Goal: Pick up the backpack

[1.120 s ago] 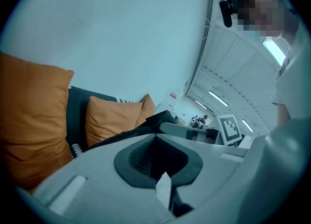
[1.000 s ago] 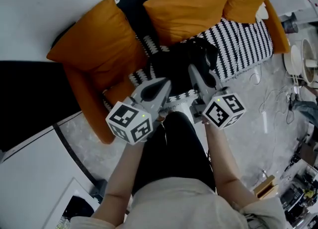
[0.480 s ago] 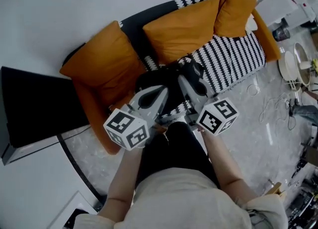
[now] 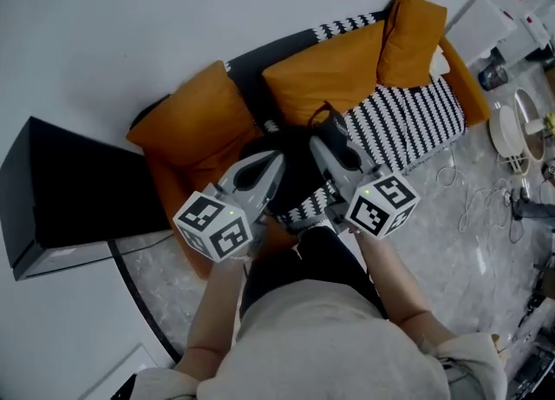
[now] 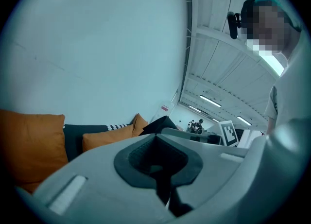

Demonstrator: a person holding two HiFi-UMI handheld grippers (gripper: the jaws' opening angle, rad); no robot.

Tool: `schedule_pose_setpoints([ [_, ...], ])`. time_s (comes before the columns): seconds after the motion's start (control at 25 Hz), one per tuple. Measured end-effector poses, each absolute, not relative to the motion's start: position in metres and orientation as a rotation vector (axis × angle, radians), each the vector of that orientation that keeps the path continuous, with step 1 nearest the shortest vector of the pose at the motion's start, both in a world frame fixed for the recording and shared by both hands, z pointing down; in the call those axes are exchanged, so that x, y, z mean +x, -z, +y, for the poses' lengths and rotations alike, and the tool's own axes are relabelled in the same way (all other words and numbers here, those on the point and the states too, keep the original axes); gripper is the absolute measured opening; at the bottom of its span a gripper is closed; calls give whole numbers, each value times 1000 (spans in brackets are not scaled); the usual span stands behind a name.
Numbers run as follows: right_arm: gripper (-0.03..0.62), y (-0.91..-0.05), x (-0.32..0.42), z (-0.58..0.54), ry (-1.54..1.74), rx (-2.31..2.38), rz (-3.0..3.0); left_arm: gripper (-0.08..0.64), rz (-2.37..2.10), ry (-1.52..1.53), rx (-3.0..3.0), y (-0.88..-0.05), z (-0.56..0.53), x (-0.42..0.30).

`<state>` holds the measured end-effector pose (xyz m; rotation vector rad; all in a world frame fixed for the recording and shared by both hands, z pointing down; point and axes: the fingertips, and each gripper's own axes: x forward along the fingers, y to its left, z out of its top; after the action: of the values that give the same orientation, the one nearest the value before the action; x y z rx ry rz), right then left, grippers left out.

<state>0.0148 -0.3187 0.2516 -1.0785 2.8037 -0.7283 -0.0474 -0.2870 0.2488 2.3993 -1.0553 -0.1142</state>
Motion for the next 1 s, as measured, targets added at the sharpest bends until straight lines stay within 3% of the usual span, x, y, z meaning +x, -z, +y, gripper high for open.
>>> schedule_pose_setpoints([
  [1.0, 9, -149, 1, -322, 592, -856, 2728, 6, -1148, 224, 2543, -165, -291, -57],
])
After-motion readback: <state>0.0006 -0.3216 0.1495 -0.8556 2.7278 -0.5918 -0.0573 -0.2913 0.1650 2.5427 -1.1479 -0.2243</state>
